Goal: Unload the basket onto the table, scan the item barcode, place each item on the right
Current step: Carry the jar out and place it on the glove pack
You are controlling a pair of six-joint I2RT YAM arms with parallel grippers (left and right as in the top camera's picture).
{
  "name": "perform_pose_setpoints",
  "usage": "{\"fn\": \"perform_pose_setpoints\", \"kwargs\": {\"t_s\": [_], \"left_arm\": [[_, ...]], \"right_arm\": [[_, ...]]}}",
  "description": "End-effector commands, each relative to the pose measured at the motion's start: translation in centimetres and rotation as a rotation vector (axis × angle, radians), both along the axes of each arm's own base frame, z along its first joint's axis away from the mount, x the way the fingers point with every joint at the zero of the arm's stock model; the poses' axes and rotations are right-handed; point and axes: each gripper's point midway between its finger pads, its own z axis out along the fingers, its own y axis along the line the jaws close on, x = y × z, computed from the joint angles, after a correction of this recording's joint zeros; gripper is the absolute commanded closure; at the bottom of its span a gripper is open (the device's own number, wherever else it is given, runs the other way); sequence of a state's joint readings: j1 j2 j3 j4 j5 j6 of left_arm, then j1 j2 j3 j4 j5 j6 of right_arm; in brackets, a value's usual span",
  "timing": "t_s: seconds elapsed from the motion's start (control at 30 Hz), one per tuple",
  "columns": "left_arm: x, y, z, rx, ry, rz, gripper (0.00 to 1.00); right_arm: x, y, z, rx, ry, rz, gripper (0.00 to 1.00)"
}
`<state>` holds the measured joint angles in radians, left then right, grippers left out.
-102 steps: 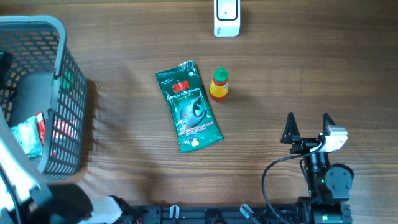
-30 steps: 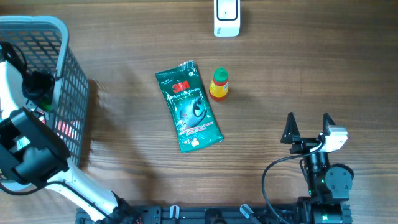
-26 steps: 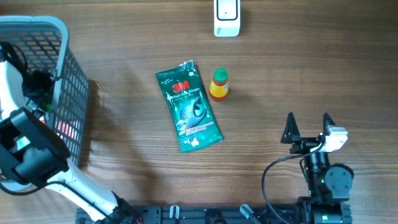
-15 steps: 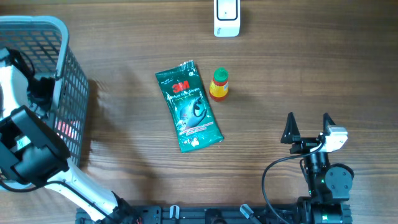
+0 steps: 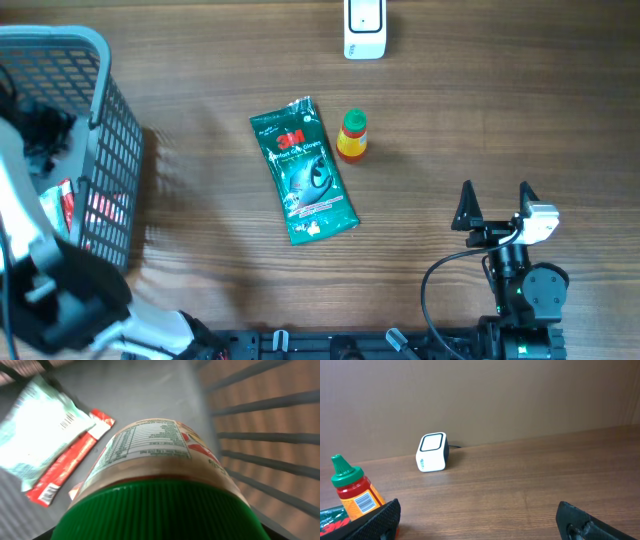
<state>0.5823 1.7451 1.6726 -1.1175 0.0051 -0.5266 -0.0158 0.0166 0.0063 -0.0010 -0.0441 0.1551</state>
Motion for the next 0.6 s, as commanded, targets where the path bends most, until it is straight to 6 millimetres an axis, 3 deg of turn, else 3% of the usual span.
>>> {"fn": "perform_pose_setpoints", "kwargs": {"t_s": [0.0, 0.03, 0.1, 0.17, 0.27, 0.33, 0.4, 0.47, 0.57], "left_arm": [[-0.8, -2.0, 8.5, 0.129, -0.187, -0.039, 0.37], [-1.0, -3.4, 11.1, 0.175, -0.254, -0.077, 0.36], [-1.3, -5.5, 14.5, 0.225, -0.350, -0.125, 0.36], [-1.6, -9.7, 18.2, 0.260, -0.470, -0.223, 0.36], [-1.5, -16.6, 20.2, 0.238, -0.555, -0.412, 0.36], [-1.0, -21.0, 19.7, 0.200, -0.549, -0.539, 0.36], [-0.9, -23.5, 18.4, 0.167, -0.507, -0.585, 0.36], [-0.6, -26.5, 15.5, 0.137, -0.397, -0.641, 0.36], [0.0, -29.1, 11.8, 0.090, -0.267, -0.670, 0.36]], "right_arm": [[0.0, 0.2, 0.0, -0.014, -0.002, 0.010, 0.01], [0.0, 0.2, 0.0, -0.014, -0.002, 0.010, 0.00], [0.0, 0.2, 0.0, -0.014, -0.002, 0.010, 0.00], [0.0, 0.2, 0.0, -0.014, -0.002, 0.010, 0.00], [0.0, 0.2, 0.0, -0.014, -0.002, 0.010, 0.00], [0.0, 0.2, 0.0, -0.014, -0.002, 0.010, 0.00], [0.0, 0.2, 0.0, -0.014, -0.002, 0.010, 0.00], [0.0, 0.2, 0.0, -0.014, -0.002, 0.010, 0.00], [0.0, 0.2, 0.0, -0.014, -0.002, 0.010, 0.00]]}}
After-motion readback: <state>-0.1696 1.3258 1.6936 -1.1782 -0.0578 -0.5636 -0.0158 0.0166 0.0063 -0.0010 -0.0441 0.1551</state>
